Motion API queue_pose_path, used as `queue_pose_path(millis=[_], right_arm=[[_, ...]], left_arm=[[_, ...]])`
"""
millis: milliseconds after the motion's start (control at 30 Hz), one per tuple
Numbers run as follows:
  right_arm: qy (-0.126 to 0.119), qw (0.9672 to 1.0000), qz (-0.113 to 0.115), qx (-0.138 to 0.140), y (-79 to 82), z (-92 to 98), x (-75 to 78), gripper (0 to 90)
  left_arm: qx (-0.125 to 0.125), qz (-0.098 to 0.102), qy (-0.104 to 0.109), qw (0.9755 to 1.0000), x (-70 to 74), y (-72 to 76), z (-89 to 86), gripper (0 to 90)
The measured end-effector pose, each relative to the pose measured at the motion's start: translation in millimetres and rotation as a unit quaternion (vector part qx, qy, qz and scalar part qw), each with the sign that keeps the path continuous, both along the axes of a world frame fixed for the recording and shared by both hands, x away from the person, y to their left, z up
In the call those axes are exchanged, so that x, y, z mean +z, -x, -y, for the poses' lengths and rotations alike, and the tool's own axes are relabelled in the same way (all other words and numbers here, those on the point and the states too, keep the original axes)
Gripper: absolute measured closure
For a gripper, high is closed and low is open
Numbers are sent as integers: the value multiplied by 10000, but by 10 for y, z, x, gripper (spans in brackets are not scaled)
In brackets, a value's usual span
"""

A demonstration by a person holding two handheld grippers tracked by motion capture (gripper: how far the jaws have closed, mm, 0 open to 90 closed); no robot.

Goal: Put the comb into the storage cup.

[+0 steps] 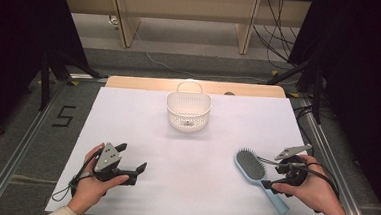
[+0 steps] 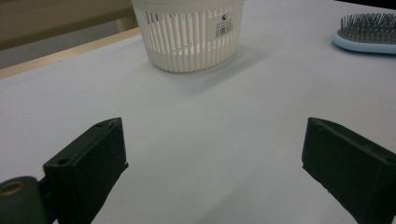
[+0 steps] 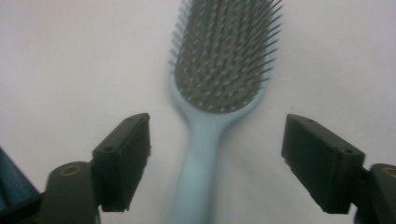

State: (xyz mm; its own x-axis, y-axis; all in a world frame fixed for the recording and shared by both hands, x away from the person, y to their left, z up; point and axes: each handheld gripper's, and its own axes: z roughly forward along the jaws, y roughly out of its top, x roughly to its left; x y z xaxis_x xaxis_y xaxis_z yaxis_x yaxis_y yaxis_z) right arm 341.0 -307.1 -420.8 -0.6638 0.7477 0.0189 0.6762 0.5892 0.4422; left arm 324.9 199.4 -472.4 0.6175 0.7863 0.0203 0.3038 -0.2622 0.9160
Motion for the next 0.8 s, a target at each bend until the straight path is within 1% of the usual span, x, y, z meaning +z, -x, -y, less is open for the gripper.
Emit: queue_pose_path(millis=[33,67,100,167,233,267,300,333,367,400,433,467,500,533,567,600,633,667,733,800], right_arm=[[64,9999,-77,47,-1,-15,-10,228],[246,9992,-226,200,-8,-62,-45,203],[246,9992,-226,200,-8,-62,-45,203],[341,9987,-324,190,-19,-99,-72,199],[509,9975,-489,59,-40,-138,-89,191],[568,9968,-565,14,-50,-150,-93,209],[568,9968,-565,14,-50,-150,-93,209],[609,9960,-639,-118,-65,-161,-95,220],[657,9950,-718,-241,-77,-177,-97,209],[807,9932,-805,-247,-99,-209,-106,217],[807,9932,-805,-247,-99,-209,-106,217],[867,9927,-799,-262,-112,-224,-111,223],[979,9911,-853,-302,-136,-256,-120,244],[979,9911,-853,-302,-136,-256,-120,244],[1050,9897,-903,-369,-162,-280,-134,271],[1071,9896,-862,-415,-173,-295,-146,290],[1071,9896,-862,-415,-173,-295,-146,290],[1126,9882,-916,-491,-181,-307,-153,308],[1228,9854,-1034,-564,-203,-331,-211,309],[1225,9851,-1063,-576,-205,-333,-226,310]], left_arm=[[-3,-1,0,10000,-1,0,2,58],[-5,0,-5,10000,-1,-1,3,60],[-8,-2,-4,10000,-2,0,4,60],[-10,-13,0,10000,-4,0,5,60],[-13,-18,-9,10000,-4,-1,3,60],[-10,-15,-2,10000,-4,-1,3,61],[-10,-13,-3,10000,-3,1,4,61],[-12,-13,-2,10000,-3,1,5,61],[-18,-13,-7,10000,-2,1,7,60],[-21,-10,-13,10000,-1,2,7,61],[-23,-8,-9,10000,-1,2,7,61],[-24,-7,-9,10000,-1,1,7,60],[-22,-9,-5,10000,-2,1,6,61],[-23,-14,-6,10000,-3,0,5,61],[-32,-12,-11,10000,-4,-1,5,61],[-38,-11,-14,10000,-4,-1,5,61],[-35,-8,-14,10000,-3,0,7,61],[-48,-3,-10,10000,-2,-1,7,61],[-51,-5,-14,10000,-4,-2,8,61],[-52,-7,-14,10000,-5,-3,9,62]])
